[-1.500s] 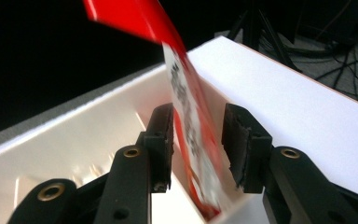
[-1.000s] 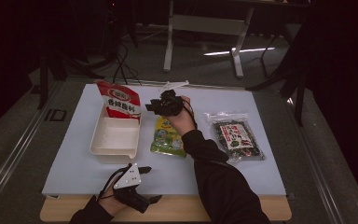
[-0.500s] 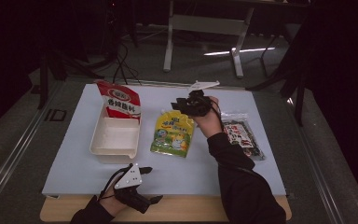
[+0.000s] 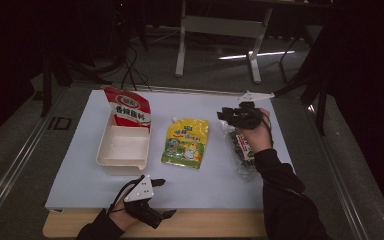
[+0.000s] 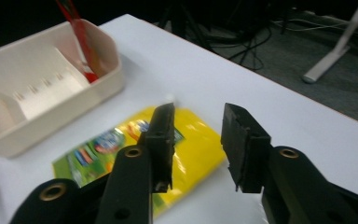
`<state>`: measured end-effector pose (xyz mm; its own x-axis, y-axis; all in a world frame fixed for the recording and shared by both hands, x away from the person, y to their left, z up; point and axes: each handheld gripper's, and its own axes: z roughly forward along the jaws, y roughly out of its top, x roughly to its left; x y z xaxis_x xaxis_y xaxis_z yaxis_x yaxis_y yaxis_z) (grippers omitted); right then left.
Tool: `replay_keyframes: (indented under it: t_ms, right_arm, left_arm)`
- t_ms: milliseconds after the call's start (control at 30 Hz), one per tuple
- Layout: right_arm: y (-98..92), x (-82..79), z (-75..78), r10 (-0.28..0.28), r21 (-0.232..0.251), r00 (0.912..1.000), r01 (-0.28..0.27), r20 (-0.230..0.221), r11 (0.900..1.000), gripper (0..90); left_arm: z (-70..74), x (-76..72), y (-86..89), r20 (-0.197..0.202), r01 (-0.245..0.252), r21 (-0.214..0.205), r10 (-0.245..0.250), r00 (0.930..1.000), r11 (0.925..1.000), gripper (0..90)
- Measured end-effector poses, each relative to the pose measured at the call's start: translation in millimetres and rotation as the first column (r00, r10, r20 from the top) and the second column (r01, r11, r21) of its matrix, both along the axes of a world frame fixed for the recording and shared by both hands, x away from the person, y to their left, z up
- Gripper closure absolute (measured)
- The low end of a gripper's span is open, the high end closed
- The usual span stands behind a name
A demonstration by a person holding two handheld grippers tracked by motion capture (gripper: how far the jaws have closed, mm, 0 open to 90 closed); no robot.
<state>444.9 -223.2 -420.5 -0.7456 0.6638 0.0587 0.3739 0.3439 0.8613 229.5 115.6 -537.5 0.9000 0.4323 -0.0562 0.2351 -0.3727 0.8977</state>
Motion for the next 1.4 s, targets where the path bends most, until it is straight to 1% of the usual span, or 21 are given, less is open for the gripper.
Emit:
replay_keyframes:
  t_ms: [33, 67, 133, 200, 233, 267, 333, 500, 600, 633, 667, 700, 733, 767, 800, 867, 900, 967, 1033, 1267, 1400]
  right_arm:
    - [-6.8, -0.1, -1.4, -0.007, 0.001, 1.0, 0.007, -0.004, 1.0, 68.5]
    - [-16.7, -0.3, -4.2, -0.021, -0.007, 0.9998, 0.021, -0.007, 0.9998, 75.2]
    - [-27.7, 0.7, -8.0, -0.04, -0.013, 0.999, 0.04, -0.019, 0.9991, 76.3]
    - [-40.2, 1.9, -12.7, -0.064, -0.014, 0.9971, 0.063, -0.041, 0.9979, 86.1]
    - [-40.2, 1.9, -12.7, -0.064, -0.014, 0.9971, 0.063, -0.041, 0.9979, 86.1]
    - [-54.8, 4.1, -21.0, -0.09, -0.033, 0.9938, 0.088, -0.066, 0.9956, 89.8]
    - [-63.9, 4.7, -27.3, -0.114, -0.058, 0.991, 0.11, -0.069, 0.9922, 90.0]
    - [-83.4, 6.6, -40.9, -0.155, -0.074, 0.9834, 0.149, -0.094, 0.9861, 90.0]
    - [-107.7, 9.6, -54.7, -0.232, -0.087, 0.9669, 0.224, -0.105, 0.9707, 90.0]
    - [-107.7, 9.6, -54.7, -0.232, -0.087, 0.9669, 0.224, -0.105, 0.9707, 90.0]
    - [-119.9, 12.3, -62.7, -0.289, -0.114, 0.9503, 0.277, -0.115, 0.9542, 90.0]
    - [-126.4, 13.6, -66.5, -0.314, -0.12, 0.9417, 0.301, -0.12, 0.9462, 90.0]
    - [-126.4, 13.6, -66.5, -0.314, -0.12, 0.9417, 0.301, -0.12, 0.9462, 90.0]
    - [-139.3, 15.6, -72.8, -0.355, -0.121, 0.9247, 0.34, -0.137, 0.9325, 90.0]
    - [-145.1, 15.9, -75.8, -0.374, -0.127, 0.9166, 0.358, -0.142, 0.9251, 90.0]
    - [-154.9, 16.2, -82.5, -0.404, -0.132, 0.9012, 0.387, -0.157, 0.9128, 90.0]
    - [-154.9, 16.2, -82.5, -0.404, -0.132, 0.9012, 0.387, -0.157, 0.9128, 90.0]
    - [-163.5, 15.2, -92.5, -0.439, -0.158, 0.8829, 0.415, -0.167, 0.8958, 90.0]
    - [-166.7, 14.5, -98.6, -0.455, -0.171, 0.8732, 0.428, -0.176, 0.8876, 90.0]
    - [-164.8, 11.5, -115.1, -0.472, -0.204, 0.8563, 0.433, -0.211, 0.8779, 90.0]
    - [-163.5, 1.4, -119.9, -0.453, -0.156, 0.8582, 0.427, -0.241, 0.8907, 90.0]
  left_arm:
    - [0.1, -0.2, -0.1, 0.002, 0.001, -0.003, -0.001, 1.0, 1.0, 2.3]
    - [0.2, -0.2, -0.1, 0.003, 0.0, -0.002, 0.0, 1.0, 1.0, 2.3]
    - [0.4, -0.2, 0.4, 0.004, 0.002, -0.003, -0.002, 1.0, 1.0, 2.3]
    - [0.3, 0.2, 0.8, 0.007, -0.002, -0.001, 0.002, 1.0, 1.0, 2.3]
    - [0.3, 0.2, 0.8, 0.007, -0.002, -0.001, 0.002, 1.0, 1.0, 2.3]
    - [0.6, 0.3, 1.3, 0.005, -0.006, -0.002, 0.006, 1.0, 1.0, 2.3]
    - [0.5, 0.3, 1.4, 0.007, -0.007, -0.001, 0.007, 1.0, 1.0, 2.3]
    - [-0.5, 1.0, 0.9, 0.002, -0.008, 0.003, 0.008, 1.0, 1.0, 2.3]
    - [-1.7, 0.9, 0.1, -0.001, -0.005, 0.007, 0.005, 1.0, 1.0, 2.3]
    - [-1.7, 0.9, 0.1, -0.001, -0.005, 0.007, 0.005, 1.0, 1.0, 2.3]
    - [-3.0, 1.3, -0.8, -0.011, -0.003, 0.002, 0.003, 0.9999, 1.0, 2.3]
    - [-3.3, 1.5, -1.5, -0.009, -0.002, 0.011, 0.002, 1.0, 0.9999, 2.3]
    - [-3.3, 1.5, -1.5, -0.009, -0.002, 0.011, 0.002, 1.0, 0.9999, 2.3]
    - [-3.4, 1.6, -2.3, -0.009, 0.0, 0.009, 0.0, 1.0, 1.0, 2.3]
    - [-3.1, 1.6, -2.4, -0.009, 0.0, 0.009, 0.0, 1.0, 1.0, 2.3]
    - [-2.7, 1.8, -2.1, -0.005, -0.002, 0.01, 0.002, 1.0, 0.9999, 2.3]
    - [-2.7, 1.8, -2.1, -0.005, -0.002, 0.01, 0.002, 1.0, 0.9999, 2.3]
    - [-2.9, 2.3, -1.5, -0.006, -0.007, 0.012, 0.007, 1.0, 0.9999, 2.3]
    - [-3.0, 2.6, -1.4, -0.008, -0.009, 0.008, 0.009, 0.9999, 0.9999, 2.3]
    - [-3.1, 2.7, -1.3, -0.008, -0.008, 0.012, 0.008, 0.9999, 0.9999, 2.3]
    - [-2.3, 2.4, -1.1, -0.007, -0.008, 0.011, 0.008, 0.9999, 0.9999, 2.3]
